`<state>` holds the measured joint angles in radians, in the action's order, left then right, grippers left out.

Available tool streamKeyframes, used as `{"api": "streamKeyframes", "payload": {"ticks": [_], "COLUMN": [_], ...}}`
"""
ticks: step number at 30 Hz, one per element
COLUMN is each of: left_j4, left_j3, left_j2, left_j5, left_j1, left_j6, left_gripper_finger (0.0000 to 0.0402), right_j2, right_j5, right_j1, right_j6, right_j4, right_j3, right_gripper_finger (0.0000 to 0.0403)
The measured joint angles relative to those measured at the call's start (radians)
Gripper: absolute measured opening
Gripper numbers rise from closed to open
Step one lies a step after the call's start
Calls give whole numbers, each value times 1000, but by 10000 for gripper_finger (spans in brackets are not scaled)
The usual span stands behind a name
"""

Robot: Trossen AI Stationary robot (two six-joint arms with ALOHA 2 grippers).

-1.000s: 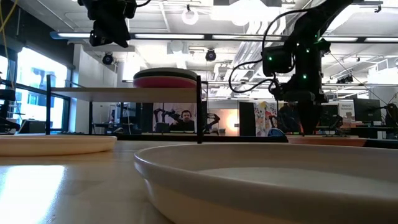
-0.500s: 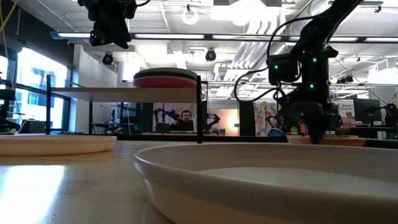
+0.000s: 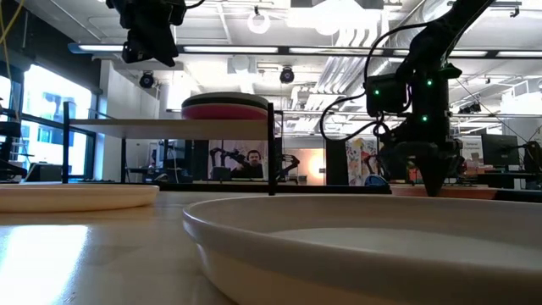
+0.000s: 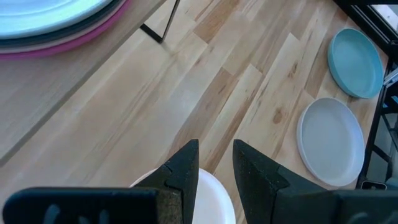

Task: Place and stack plates onto a shelf
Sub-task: Put the orange plate on the shelf

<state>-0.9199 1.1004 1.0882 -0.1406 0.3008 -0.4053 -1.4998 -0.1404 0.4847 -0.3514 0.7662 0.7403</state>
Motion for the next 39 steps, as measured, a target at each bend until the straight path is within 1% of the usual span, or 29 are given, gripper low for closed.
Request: {"api": "streamKeyframes", "payload": {"ticks": [5, 10, 16, 22, 28, 33, 39], "left_j4": [0, -2, -3, -3, -3, -3, -3], "left_j3": [0, 0, 0, 0, 0, 0, 0], "left_j2": [0, 0, 0, 0, 0, 0, 0], "left_j5": [1, 1, 2, -9, -14, -14, -14], "left_j1": [0, 0, -1, -5, -48, -96, -158], "left_j6": [-1, 7, 111, 217, 316, 382, 403], "left_gripper_finger": [87, 87, 87, 87, 87, 87, 87], "right_j2": [0, 0, 0, 0, 0, 0, 0], "right_j5": [15, 17, 18, 8, 15, 54, 125], "right_j1": [-9, -52, -129, -222, -325, -414, -515], "right_j6": [-24, -33, -44, -104, -143, -142, -117], "right_j4": [50, 172, 328, 421, 439, 438, 408], "right_j3": [24, 119, 272, 417, 525, 596, 661], "right_gripper_finger": [3, 1, 0, 0, 0, 0, 0]}}
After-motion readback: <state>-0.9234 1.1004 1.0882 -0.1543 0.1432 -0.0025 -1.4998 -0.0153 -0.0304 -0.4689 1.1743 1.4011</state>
